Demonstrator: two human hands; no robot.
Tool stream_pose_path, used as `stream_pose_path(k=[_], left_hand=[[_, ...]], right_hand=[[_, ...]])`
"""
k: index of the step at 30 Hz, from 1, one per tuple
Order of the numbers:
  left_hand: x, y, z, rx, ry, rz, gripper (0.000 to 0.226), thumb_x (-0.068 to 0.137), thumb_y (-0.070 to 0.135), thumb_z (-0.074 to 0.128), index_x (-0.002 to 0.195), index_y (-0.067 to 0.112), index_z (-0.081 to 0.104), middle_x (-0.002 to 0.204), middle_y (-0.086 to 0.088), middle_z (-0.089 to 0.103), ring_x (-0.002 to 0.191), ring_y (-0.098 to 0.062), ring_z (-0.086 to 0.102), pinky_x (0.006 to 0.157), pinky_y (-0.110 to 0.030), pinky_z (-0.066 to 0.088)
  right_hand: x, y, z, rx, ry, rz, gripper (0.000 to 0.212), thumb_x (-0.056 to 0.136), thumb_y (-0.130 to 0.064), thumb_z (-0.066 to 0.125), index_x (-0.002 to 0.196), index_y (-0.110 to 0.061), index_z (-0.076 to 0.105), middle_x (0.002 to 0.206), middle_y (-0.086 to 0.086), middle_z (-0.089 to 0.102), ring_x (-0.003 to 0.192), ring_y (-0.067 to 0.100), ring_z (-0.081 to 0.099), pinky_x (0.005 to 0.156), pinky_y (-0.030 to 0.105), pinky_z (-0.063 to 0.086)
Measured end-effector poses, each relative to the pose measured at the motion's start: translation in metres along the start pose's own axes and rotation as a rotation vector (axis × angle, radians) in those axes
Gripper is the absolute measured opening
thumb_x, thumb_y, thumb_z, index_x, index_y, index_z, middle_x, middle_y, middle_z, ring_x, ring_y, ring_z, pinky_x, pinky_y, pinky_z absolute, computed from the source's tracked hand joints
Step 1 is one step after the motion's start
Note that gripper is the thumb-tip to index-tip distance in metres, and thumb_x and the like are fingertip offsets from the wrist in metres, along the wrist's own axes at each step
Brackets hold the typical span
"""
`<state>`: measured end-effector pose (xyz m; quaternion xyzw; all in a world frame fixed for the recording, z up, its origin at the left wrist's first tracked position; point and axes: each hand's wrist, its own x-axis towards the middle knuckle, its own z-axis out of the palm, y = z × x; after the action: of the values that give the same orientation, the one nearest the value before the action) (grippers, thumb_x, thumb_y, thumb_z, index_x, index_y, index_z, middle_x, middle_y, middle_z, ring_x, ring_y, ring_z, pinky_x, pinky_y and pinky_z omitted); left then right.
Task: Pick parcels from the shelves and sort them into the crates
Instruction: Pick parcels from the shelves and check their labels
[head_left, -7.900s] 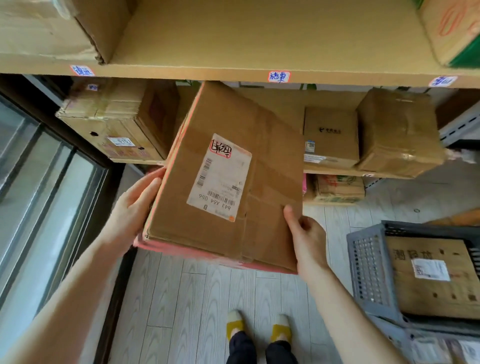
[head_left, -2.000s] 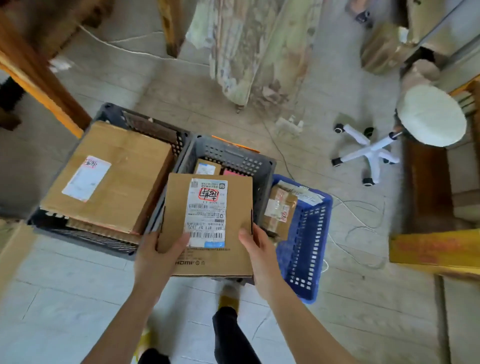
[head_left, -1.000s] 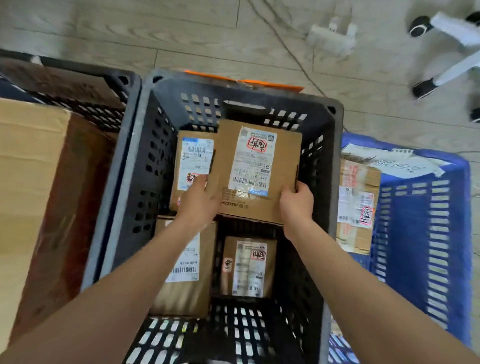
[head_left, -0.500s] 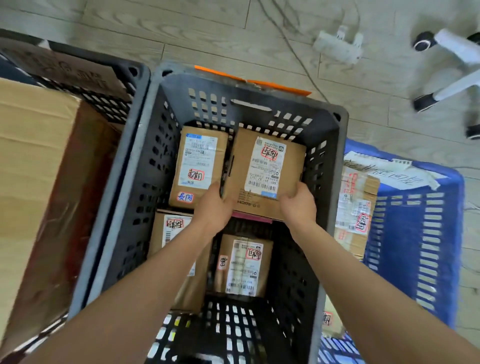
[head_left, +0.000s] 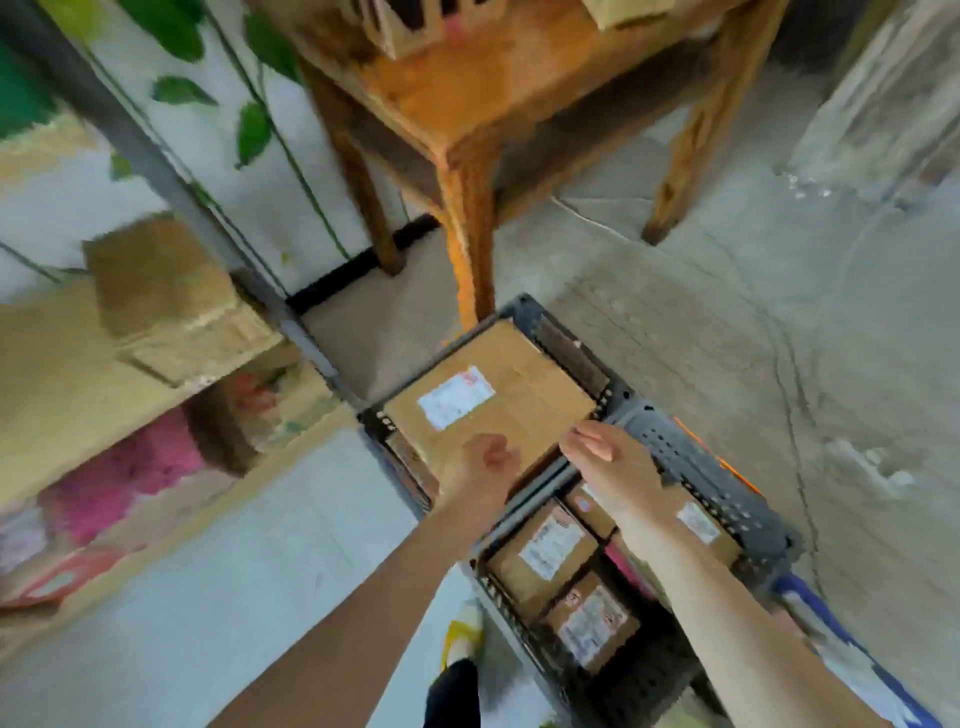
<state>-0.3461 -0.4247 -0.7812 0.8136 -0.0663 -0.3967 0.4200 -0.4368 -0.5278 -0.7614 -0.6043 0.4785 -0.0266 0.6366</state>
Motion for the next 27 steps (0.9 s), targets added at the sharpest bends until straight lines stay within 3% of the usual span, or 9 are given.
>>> stream_pose_path(k=[3, 5, 8, 10, 14, 17, 23, 25, 27], left_hand=[[-0.052, 0.007, -0.079, -0.133, 0.127, 0.008, 0.021, 0.087, 0.022, 0.057, 0.104, 0.012, 0.064, 0.091, -0.006, 0.059, 0.088, -0.019, 0.056, 0.086, -0.032, 0.049], [-0.079, 0.007, -0.129, -0.2, 0.229, 0.015, 0.011, 0.088, 0.016, 0.055, 0.079, 0.015, 0.061, 0.085, -0.007, 0.055, 0.084, -0.017, 0.05, 0.07, -0.025, 0.046], [-0.109, -0.005, -0.202, -0.25, 0.369, 0.0, 0.033, 0.091, 0.006, 0.05, 0.064, 0.023, 0.044, 0.073, -0.002, 0.045, 0.083, -0.015, 0.042, 0.058, -0.024, 0.031], [-0.125, -0.016, -0.246, -0.259, 0.46, 0.005, 0.018, 0.092, 0.01, 0.051, 0.077, 0.021, 0.05, 0.078, -0.001, 0.049, 0.083, -0.015, 0.043, 0.06, -0.024, 0.033], [-0.124, -0.046, -0.326, -0.272, 0.593, 0.001, 0.011, 0.091, 0.018, 0.053, 0.1, 0.02, 0.059, 0.092, 0.002, 0.057, 0.088, -0.014, 0.051, 0.075, -0.021, 0.036], [-0.094, -0.07, -0.378, -0.24, 0.584, -0.038, 0.009, 0.09, 0.016, 0.051, 0.084, 0.018, 0.057, 0.075, 0.001, 0.051, 0.075, -0.018, 0.044, 0.063, -0.024, 0.03], [0.013, -0.104, -0.431, -0.171, 0.514, -0.091, 0.019, 0.09, 0.018, 0.048, 0.072, 0.023, 0.048, 0.079, -0.004, 0.045, 0.074, -0.019, 0.037, 0.066, -0.025, 0.028], [0.053, -0.109, -0.435, -0.187, 0.486, -0.092, 0.017, 0.093, 0.022, 0.047, 0.103, 0.018, 0.06, 0.09, -0.004, 0.054, 0.081, -0.021, 0.047, 0.068, -0.023, 0.036], [0.092, -0.114, -0.435, -0.188, 0.49, -0.097, 0.042, 0.096, 0.03, 0.044, 0.128, 0.004, 0.049, 0.108, -0.011, 0.059, 0.094, -0.027, 0.056, 0.074, -0.027, 0.044]], right_hand=[[-0.048, -0.057, 0.057, -0.063, -0.135, -0.108, 0.03, 0.087, -0.02, 0.062, 0.115, -0.008, 0.058, 0.102, -0.002, 0.06, 0.096, 0.007, 0.057, 0.08, 0.016, 0.039], [-0.072, -0.086, 0.096, -0.111, -0.198, -0.178, 0.029, 0.087, -0.015, 0.063, 0.113, -0.004, 0.06, 0.102, 0.002, 0.061, 0.084, 0.0, 0.054, 0.067, 0.001, 0.04], [-0.095, -0.118, 0.156, -0.207, -0.285, -0.245, 0.034, 0.088, -0.014, 0.061, 0.118, 0.0, 0.057, 0.107, 0.008, 0.059, 0.089, 0.006, 0.053, 0.056, -0.004, 0.038], [-0.101, -0.134, 0.197, -0.248, -0.334, -0.285, 0.037, 0.088, -0.017, 0.061, 0.122, -0.001, 0.056, 0.116, 0.009, 0.059, 0.087, -0.001, 0.054, 0.054, -0.003, 0.038], [-0.096, -0.155, 0.28, -0.295, -0.397, -0.315, 0.04, 0.088, -0.02, 0.061, 0.124, -0.003, 0.055, 0.129, 0.012, 0.057, 0.102, 0.006, 0.049, 0.084, 0.018, 0.035], [-0.071, -0.16, 0.335, -0.325, -0.414, -0.284, 0.041, 0.089, -0.021, 0.061, 0.126, -0.005, 0.053, 0.13, 0.009, 0.055, 0.106, 0.007, 0.047, 0.087, 0.019, 0.034], [0.014, -0.149, 0.399, -0.375, -0.29, -0.246, 0.043, 0.09, -0.023, 0.059, 0.126, -0.004, 0.052, 0.129, 0.009, 0.056, 0.105, 0.009, 0.048, 0.086, 0.02, 0.034], [0.053, -0.147, 0.41, -0.363, -0.218, -0.254, 0.043, 0.09, -0.025, 0.059, 0.127, -0.005, 0.051, 0.13, 0.008, 0.055, 0.107, 0.011, 0.049, 0.087, 0.022, 0.033], [0.091, -0.148, 0.419, -0.337, -0.127, -0.258, 0.044, 0.09, -0.027, 0.058, 0.128, -0.005, 0.05, 0.131, 0.007, 0.055, 0.111, 0.017, 0.051, 0.089, 0.024, 0.034]])
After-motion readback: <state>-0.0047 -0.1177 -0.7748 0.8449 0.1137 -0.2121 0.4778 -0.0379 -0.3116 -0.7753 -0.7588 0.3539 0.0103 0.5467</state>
